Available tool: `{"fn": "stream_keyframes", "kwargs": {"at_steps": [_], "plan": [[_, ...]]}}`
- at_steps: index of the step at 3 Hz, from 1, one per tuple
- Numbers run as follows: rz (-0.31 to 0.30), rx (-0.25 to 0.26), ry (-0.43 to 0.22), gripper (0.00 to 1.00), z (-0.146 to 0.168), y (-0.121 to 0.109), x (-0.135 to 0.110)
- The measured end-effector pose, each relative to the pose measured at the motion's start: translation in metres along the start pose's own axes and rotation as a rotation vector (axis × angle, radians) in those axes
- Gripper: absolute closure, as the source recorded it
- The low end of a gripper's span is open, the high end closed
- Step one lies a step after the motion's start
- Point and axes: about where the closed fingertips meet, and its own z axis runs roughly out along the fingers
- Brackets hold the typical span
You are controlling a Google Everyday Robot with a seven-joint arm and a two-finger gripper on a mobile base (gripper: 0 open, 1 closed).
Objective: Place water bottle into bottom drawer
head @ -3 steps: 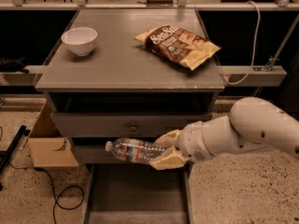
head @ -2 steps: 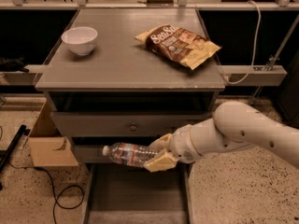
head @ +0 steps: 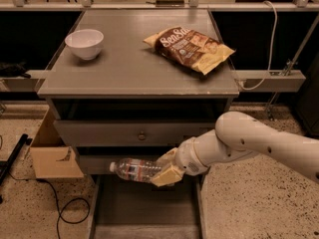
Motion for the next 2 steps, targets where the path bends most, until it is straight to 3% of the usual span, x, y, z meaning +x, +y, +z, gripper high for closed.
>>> {"fn": "stream_keyframes", "kwargs": {"at_steps": [1,2], "plan": [[0.036,-0.014,0.011,1.0,0.009,-0.002,0.015],[0.13,-0.05,0.034,1.0,0.036,-0.025,0.043]]}}
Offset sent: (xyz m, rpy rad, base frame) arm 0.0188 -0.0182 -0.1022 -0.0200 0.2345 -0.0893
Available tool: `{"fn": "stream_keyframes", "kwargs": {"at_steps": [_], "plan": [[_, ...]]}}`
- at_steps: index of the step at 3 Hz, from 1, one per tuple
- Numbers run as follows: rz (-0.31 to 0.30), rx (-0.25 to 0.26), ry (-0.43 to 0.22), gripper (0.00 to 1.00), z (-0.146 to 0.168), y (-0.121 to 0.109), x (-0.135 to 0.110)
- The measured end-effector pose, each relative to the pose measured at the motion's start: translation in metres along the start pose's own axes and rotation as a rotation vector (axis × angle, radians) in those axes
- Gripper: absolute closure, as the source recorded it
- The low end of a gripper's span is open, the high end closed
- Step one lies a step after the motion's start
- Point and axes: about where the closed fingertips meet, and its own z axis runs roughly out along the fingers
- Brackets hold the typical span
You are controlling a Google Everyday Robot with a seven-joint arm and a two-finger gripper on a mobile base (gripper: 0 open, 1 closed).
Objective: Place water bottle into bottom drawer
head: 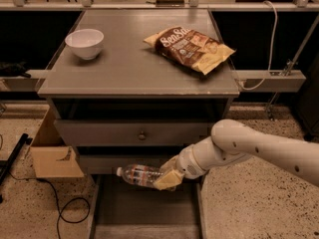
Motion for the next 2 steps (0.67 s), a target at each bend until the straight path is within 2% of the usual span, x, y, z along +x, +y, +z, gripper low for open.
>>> {"fn": "stream_keyframes", "kwargs": {"at_steps": [2], "plan": [[0.06,-0.045,0.018,1.0,0.036,-0.026,0.008]]}}
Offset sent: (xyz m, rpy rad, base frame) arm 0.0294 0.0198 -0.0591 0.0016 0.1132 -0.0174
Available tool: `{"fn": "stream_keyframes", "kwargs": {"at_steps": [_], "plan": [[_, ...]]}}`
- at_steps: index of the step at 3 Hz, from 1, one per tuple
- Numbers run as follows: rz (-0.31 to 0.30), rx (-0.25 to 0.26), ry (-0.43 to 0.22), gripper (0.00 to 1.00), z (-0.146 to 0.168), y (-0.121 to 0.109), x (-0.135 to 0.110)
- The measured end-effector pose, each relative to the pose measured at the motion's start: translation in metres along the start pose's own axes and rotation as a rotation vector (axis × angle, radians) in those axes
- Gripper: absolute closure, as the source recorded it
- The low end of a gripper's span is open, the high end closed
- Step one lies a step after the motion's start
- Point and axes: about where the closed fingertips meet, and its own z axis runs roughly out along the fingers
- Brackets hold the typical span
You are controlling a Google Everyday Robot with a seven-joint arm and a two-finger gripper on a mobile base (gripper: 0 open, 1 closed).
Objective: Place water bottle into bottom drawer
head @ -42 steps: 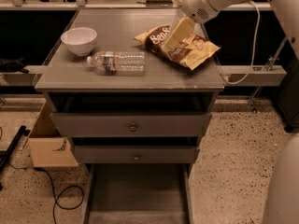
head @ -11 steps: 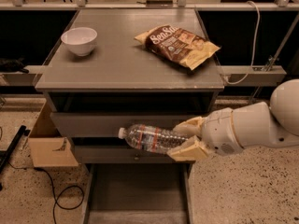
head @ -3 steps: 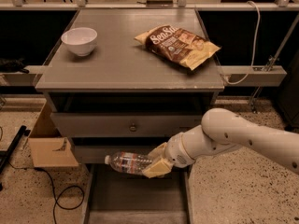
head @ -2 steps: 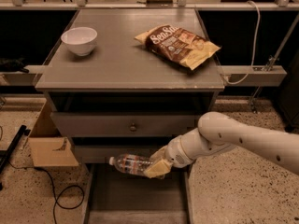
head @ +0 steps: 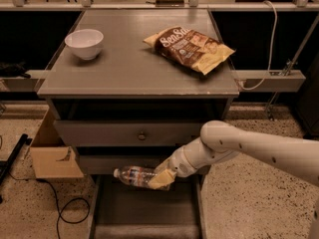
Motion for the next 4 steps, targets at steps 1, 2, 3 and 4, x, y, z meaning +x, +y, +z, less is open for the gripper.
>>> {"fn": "stream_keyframes", "kwargs": {"at_steps": [1,2,3,4], "plan": [[0.002,-0.002,-0.01,1.0,0.0,0.002,0.003],[0.016,-0.017,-0.068,1.0,0.001,0.015,0.02],[0.05,-0.035,-0.119,1.0,0.006,0.032,0.046],[0.071,-0.042,-0.128,1.0,0.013,0.023,0.048]]}}
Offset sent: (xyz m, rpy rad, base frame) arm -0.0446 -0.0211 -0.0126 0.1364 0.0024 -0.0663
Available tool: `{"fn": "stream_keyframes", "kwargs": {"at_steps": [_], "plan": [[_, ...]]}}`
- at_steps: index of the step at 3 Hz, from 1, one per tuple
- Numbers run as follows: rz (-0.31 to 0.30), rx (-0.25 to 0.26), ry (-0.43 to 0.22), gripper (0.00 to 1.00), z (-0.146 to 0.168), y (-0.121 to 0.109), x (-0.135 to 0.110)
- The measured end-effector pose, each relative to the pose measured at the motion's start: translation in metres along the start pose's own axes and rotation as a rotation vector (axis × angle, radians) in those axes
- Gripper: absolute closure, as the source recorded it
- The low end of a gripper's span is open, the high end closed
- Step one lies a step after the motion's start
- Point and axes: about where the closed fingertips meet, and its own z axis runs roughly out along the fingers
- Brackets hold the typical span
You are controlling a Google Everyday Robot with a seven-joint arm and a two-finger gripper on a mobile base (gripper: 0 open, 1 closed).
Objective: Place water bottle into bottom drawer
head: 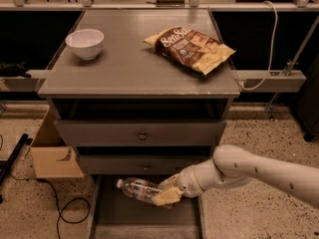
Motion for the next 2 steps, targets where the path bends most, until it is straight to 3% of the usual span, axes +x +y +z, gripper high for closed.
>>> {"fn": "stream_keyframes", "kwargs": {"at_steps": [1,2], "plan": [[0.034,-0.03,0.013,1.0,0.019,-0.03,-0.012],[0.081,-0.07,-0.036,1.0,0.029,-0.067,-0.012]]}}
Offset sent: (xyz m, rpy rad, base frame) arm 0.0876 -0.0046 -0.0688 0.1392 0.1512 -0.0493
